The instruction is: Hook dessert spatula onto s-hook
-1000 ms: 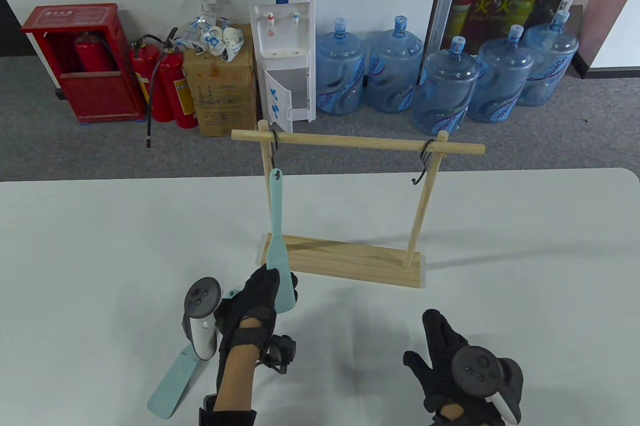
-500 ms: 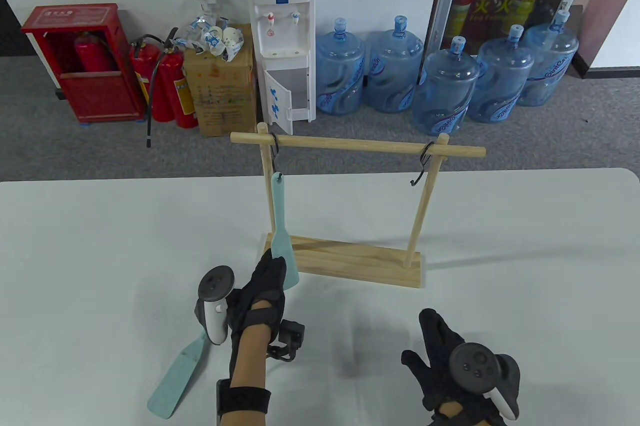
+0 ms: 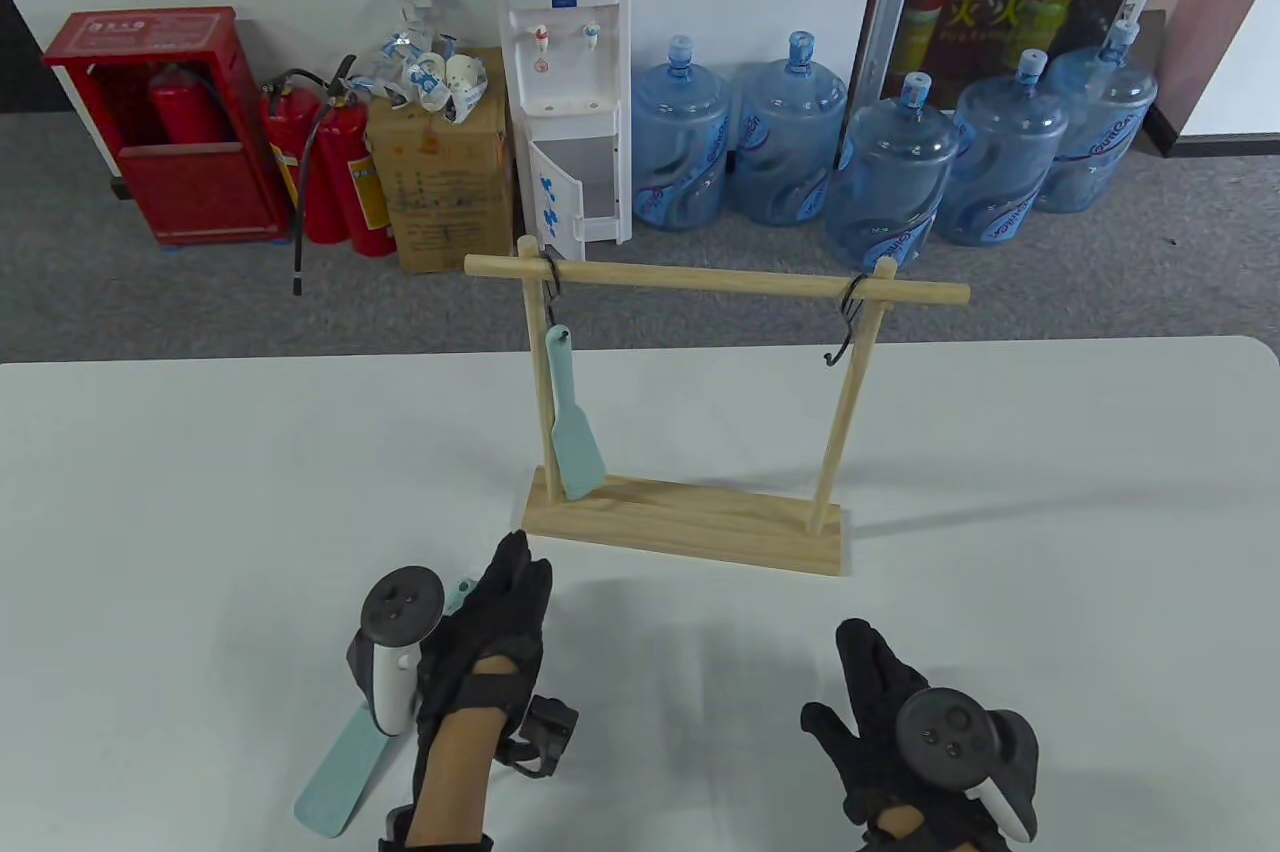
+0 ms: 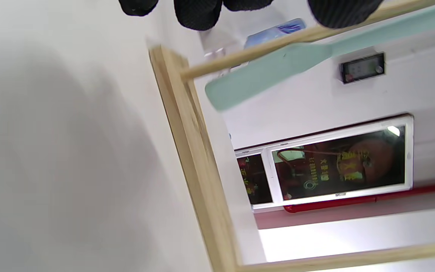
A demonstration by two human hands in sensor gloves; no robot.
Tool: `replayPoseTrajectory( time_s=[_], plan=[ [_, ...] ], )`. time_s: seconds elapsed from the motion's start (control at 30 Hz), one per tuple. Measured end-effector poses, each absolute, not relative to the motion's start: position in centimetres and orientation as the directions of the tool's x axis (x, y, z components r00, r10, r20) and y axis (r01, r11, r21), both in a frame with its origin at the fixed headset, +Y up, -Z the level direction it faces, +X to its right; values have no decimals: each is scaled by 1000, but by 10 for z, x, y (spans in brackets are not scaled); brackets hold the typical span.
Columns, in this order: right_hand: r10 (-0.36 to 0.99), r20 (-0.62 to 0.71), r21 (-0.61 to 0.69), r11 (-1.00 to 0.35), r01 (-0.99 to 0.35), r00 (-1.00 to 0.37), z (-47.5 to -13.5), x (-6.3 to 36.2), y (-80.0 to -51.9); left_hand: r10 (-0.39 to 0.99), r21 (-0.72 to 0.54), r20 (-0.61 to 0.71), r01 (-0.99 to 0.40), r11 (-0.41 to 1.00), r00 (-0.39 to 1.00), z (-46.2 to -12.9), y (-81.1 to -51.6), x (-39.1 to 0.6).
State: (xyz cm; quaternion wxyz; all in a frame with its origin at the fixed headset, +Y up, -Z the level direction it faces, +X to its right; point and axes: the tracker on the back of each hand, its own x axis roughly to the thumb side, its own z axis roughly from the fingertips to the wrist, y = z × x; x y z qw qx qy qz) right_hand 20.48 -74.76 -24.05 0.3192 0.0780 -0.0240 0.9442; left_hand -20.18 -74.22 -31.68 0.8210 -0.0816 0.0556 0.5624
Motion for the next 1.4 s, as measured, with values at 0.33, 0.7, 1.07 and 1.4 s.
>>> replayPoseTrajectory(
  time_s=[0.33,0.7,1.07,1.4],
  plan=[
    [601,152,14,-795,-606,-785,-241,205,-749,654,5,-236,-672,741,719,-283,-724,-268],
    [594,152,23,-801,-598,-790,-240,202,-750,418,-148,-442,-523,839,794,-271,-758,-303],
    [589,136,30,-806,-591,-797,-239,200,-752,238,-298,-469,-406,864,851,-271,-780,-307],
    [590,126,33,-806,-591,-797,-239,202,-754,192,-253,-426,-320,913,884,-269,-767,-292]
  ],
)
